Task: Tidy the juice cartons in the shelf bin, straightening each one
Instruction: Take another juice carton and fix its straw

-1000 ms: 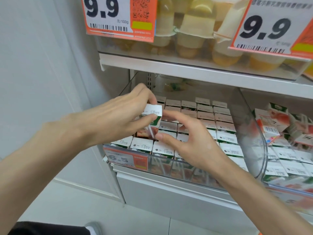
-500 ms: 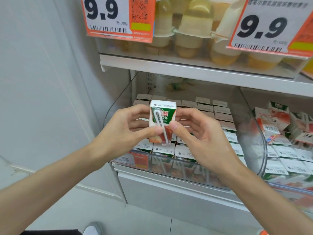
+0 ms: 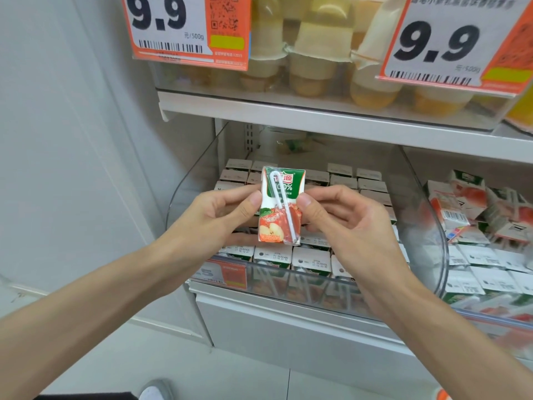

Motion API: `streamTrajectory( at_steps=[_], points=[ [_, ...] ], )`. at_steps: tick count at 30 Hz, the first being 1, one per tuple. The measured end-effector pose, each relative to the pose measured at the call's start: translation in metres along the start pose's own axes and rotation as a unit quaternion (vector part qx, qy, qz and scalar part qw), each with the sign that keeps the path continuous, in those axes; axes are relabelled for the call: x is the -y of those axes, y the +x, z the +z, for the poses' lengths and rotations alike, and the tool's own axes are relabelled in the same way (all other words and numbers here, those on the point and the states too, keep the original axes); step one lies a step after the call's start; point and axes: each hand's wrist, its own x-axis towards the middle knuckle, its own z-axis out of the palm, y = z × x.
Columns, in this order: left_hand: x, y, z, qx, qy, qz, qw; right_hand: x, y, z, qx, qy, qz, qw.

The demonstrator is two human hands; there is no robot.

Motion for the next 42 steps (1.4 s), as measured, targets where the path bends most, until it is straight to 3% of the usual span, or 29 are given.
streamTrajectory(
  at_steps=[7,17,27,32,42],
  points=[
    [-0.004,0.002,0.010,0.013,-0.010,-0.056,0.998,-0.002,-0.001,0.007,0.043,0.079,0.115,0.989],
    [-0.006,0.004,0.009,0.014,-0.053,-0.098,0.994,0.000,0.001,0.003,0.063,0.148,0.151,0.975],
    [-0.024,-0.003,0.007,0.036,-0.164,-0.169,0.971,0.005,-0.001,0.006,0.042,-0.008,0.099,0.994],
    [-0.022,-0.002,0.010,-0.011,-0.062,-0.146,0.987,0.007,0.000,0.008,0.071,-0.052,0.117,0.989],
    [-0.018,0.002,0.009,-0.052,-0.020,-0.177,0.983,0.011,0.000,0.011,0.089,-0.054,0.120,0.987]
  ],
)
